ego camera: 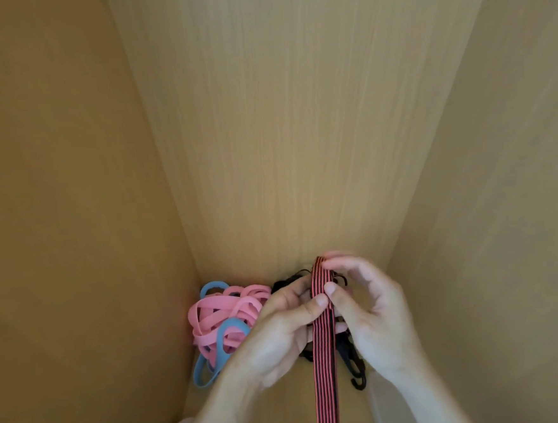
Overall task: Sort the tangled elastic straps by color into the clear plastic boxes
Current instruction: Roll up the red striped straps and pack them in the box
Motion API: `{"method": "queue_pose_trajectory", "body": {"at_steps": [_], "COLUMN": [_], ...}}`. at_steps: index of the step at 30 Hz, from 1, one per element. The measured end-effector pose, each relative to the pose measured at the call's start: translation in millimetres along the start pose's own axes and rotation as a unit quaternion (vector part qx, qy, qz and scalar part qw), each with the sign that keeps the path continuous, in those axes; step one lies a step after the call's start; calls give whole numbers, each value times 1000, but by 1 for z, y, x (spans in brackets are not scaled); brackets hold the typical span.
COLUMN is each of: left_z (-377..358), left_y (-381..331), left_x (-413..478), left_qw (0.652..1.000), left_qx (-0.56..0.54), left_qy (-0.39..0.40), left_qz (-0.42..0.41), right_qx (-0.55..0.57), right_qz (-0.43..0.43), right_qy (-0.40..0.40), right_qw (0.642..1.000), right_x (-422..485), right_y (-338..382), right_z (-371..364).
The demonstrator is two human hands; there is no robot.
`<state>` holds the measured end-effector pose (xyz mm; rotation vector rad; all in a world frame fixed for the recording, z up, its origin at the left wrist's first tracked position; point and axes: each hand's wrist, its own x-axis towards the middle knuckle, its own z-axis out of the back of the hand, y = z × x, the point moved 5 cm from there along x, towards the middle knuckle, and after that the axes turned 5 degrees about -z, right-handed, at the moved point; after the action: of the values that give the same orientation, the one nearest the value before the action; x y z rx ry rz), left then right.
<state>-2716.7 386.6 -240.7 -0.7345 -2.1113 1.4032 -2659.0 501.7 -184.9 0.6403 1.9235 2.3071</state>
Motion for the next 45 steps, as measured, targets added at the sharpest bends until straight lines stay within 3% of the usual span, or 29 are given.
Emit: {"method": "queue_pose_trajectory", "body": {"at_steps": [4, 8, 16, 24, 35, 45], "left_z": [2, 2, -6, 2, 1, -4], "left_y": [0, 0, -13, -8, -7, -1], "left_x": [3, 4, -2, 0, -5, -7], "left_qw": [999, 998, 1000, 994, 994, 992], "left_qx": [27, 41, 17, 44, -51, -73], "left_qy": [33, 49, 13, -101, -89, -86], "left_qz": [-10, -20, -15, 14, 44, 49], "right_qx": [9, 60, 113, -9, -133, -93], "right_qz": [-147, -183, -129, 8, 89, 77], "right_qy": [-2, 69, 2, -67, -64, 29], "right_qw": [989, 979, 985, 998, 985, 992], "right_x": [8, 11, 18, 15, 5, -7], "right_y": [-18, -20, -19, -11, -11, -13], "right_z": [13, 12, 15, 10, 0, -10]}}
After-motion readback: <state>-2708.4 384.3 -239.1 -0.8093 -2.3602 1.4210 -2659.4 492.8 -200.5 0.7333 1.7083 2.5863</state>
